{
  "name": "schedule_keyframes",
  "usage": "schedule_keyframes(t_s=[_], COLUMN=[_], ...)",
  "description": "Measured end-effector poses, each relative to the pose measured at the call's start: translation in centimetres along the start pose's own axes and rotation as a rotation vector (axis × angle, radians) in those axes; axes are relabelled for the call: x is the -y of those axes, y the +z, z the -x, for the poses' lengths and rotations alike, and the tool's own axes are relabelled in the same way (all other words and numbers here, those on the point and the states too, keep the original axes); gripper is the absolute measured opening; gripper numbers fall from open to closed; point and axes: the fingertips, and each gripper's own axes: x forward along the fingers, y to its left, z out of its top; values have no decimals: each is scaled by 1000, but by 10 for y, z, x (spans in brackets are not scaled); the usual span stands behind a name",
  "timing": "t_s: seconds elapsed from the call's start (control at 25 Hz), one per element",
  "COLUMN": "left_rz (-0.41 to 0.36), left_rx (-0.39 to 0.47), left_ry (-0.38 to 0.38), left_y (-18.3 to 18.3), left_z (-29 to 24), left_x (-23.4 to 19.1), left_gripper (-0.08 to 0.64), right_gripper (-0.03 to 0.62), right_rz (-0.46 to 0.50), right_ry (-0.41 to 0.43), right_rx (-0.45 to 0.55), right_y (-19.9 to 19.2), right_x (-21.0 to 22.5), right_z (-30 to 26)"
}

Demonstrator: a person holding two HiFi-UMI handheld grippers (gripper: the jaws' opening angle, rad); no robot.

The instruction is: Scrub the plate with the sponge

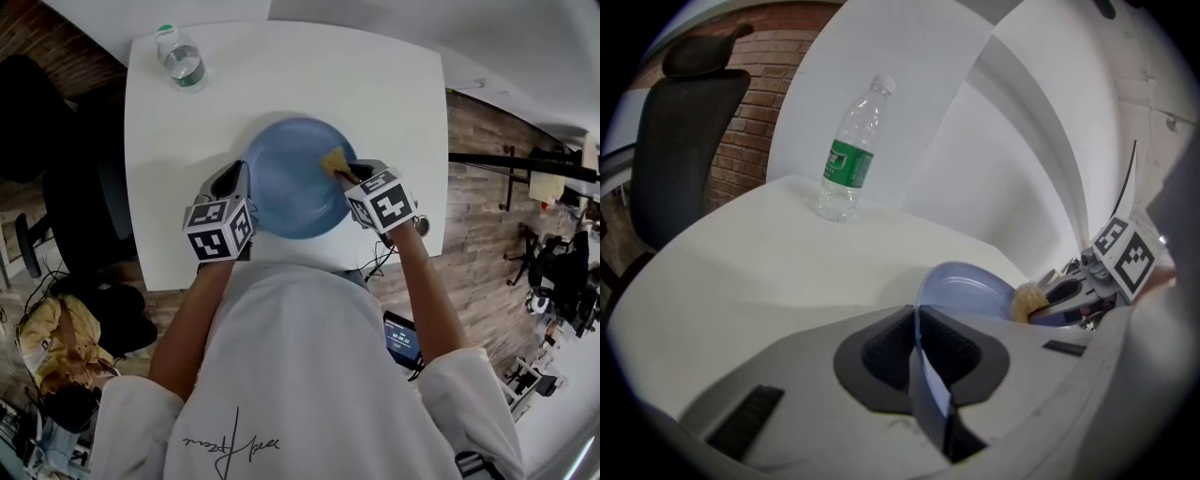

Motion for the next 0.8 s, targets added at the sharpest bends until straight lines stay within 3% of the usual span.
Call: schedule_keyframes(t_s=[0.32, 0.48, 0.8], left_rz=[-4, -3, -91], left_rx=[62, 106, 166], left_ry=[47, 30, -29], left_y=[18, 35, 58], left_z=[26, 46, 84], left_x=[-1, 5, 31], left_gripper=[32, 32, 31], right_gripper=[44, 44, 44], right_rz=[-65, -75, -112], right_ry=[-26, -8, 45], right_rx=[169, 259, 449], right_y=[6, 17, 30], right_x=[-8, -24, -58], right_z=[29, 53, 105])
